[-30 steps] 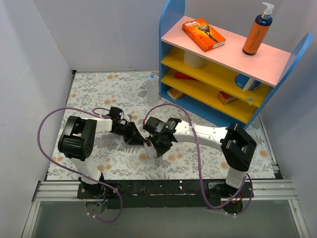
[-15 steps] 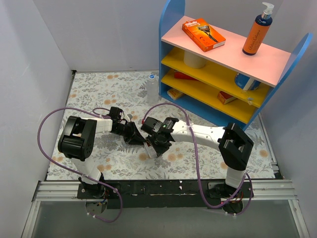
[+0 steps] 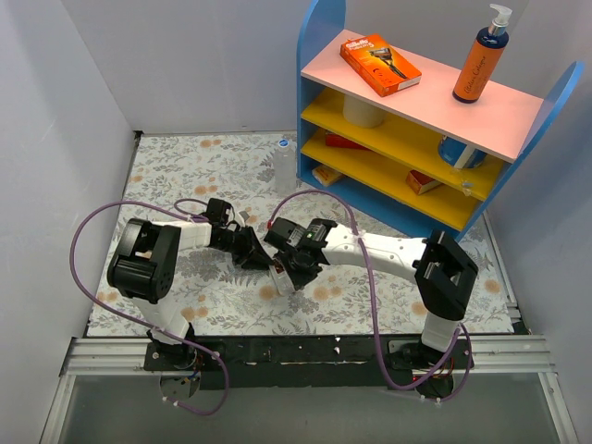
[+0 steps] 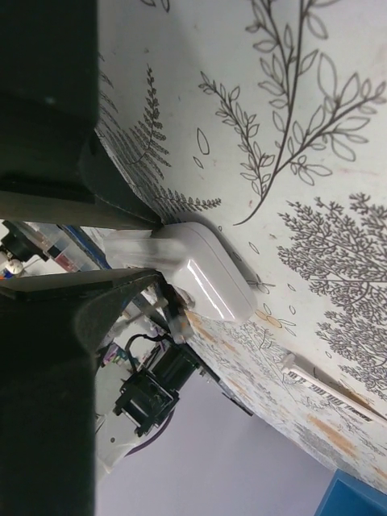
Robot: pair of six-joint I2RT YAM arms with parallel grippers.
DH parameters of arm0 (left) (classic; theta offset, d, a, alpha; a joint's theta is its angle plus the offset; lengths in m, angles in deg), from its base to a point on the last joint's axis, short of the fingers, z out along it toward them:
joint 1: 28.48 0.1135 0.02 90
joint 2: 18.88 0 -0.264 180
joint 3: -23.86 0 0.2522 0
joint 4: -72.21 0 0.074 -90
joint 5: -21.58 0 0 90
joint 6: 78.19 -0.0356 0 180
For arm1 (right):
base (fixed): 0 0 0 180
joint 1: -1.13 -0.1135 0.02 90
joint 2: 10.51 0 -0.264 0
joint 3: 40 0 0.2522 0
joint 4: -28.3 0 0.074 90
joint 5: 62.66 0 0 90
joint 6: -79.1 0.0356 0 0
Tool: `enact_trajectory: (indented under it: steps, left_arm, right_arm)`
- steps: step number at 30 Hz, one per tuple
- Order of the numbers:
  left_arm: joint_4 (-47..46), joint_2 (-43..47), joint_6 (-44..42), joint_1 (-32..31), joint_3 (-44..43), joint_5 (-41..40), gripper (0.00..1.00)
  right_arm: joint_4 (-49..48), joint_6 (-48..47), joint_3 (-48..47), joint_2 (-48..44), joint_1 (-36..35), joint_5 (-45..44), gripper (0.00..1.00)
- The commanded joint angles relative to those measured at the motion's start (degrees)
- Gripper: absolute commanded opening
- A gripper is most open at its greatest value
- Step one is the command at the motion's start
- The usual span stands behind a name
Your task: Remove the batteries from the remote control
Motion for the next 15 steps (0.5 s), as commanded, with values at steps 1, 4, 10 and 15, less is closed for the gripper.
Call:
enact_trajectory:
  steps: [1,4,10,15]
  left_arm:
    - [0.60,3.65,-1.43,-1.34,-0.93,-4.34,0.00]
    - [1.30,5.23,-1.43,-2.48,-1.36,-7.33,0.00]
    - [3.24,7.61,-0.55,-3.89,-2.77,-11.37,0.00]
    - [5.52,5.77,-1.61,-3.89,-4.27,-12.96,0.00]
  right_arm:
    - [5.98,2.96,-0.20,-2.39,0.68,-6.81,0.01]
    - [7.74,3.66,-0.99,-2.13,0.60,-7.95,0.01]
    - [7.48,3.75,0.58,-3.27,0.60,-8.57,0.01]
    - [6.95,7.24,2.78,-5.81,0.59,-11.19,0.01]
